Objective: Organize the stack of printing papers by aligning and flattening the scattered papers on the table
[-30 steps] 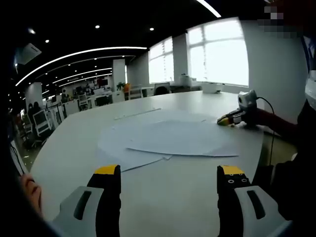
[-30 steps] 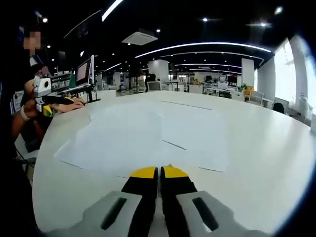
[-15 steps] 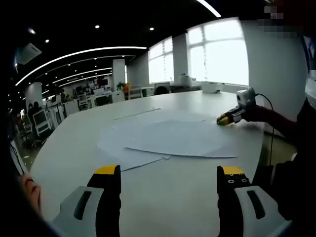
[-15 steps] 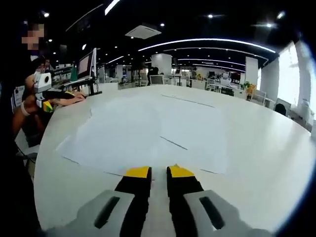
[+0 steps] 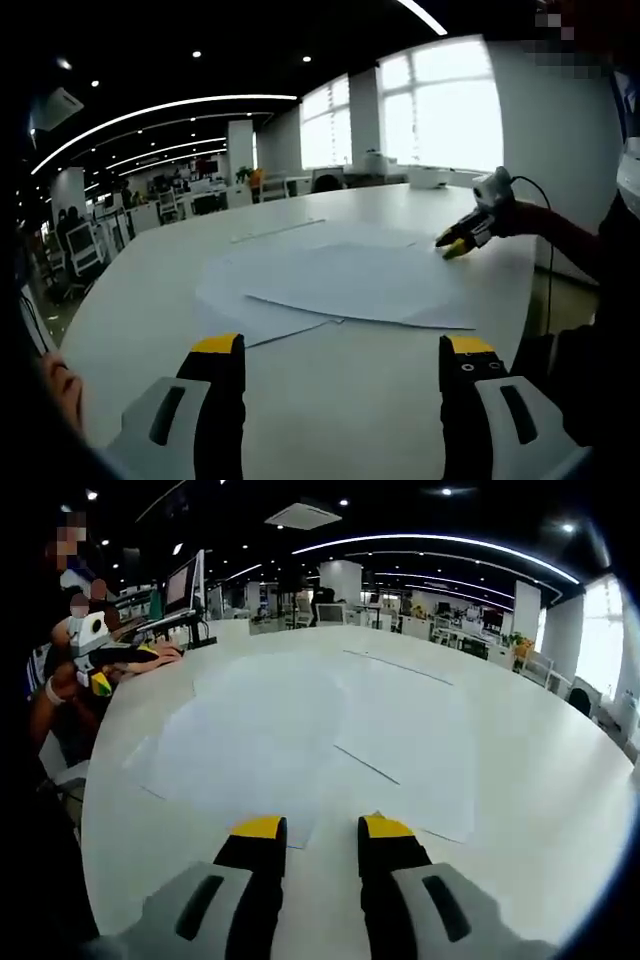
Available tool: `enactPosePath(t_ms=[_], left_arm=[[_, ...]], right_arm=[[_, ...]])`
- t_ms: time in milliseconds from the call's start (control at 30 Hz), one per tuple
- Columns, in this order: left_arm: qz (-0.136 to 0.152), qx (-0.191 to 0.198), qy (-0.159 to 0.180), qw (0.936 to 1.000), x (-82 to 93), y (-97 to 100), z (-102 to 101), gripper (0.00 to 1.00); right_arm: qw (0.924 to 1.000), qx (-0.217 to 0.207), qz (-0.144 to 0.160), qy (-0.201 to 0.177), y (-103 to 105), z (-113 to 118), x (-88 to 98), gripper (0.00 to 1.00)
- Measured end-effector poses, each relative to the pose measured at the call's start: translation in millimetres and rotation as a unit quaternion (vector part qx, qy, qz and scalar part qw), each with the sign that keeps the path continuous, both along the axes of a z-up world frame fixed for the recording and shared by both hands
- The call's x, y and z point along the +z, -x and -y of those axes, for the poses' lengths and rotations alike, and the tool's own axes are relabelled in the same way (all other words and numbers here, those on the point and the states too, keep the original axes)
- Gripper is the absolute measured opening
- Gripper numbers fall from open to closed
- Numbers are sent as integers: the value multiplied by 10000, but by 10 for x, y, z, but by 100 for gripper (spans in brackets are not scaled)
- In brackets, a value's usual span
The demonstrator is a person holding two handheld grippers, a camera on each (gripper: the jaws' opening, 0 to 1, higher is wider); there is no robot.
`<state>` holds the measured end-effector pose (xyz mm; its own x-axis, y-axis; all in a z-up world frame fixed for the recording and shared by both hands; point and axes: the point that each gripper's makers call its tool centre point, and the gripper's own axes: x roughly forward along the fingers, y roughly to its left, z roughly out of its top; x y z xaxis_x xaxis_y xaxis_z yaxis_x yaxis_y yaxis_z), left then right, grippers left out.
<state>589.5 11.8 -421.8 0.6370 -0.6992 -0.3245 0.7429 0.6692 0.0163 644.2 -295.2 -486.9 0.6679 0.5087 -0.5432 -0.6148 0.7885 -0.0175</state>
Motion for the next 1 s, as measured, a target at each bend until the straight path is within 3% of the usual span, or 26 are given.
enactPosePath(t_ms=[433,1000], left_arm=[[18,-40,33,10000,16,15,34,82],[43,7,79,10000,25,40,-31,82]], right_arm=[[9999,52,98,1,100,-15,120,25],[9999,136,-78,31,90,-132,55,25]])
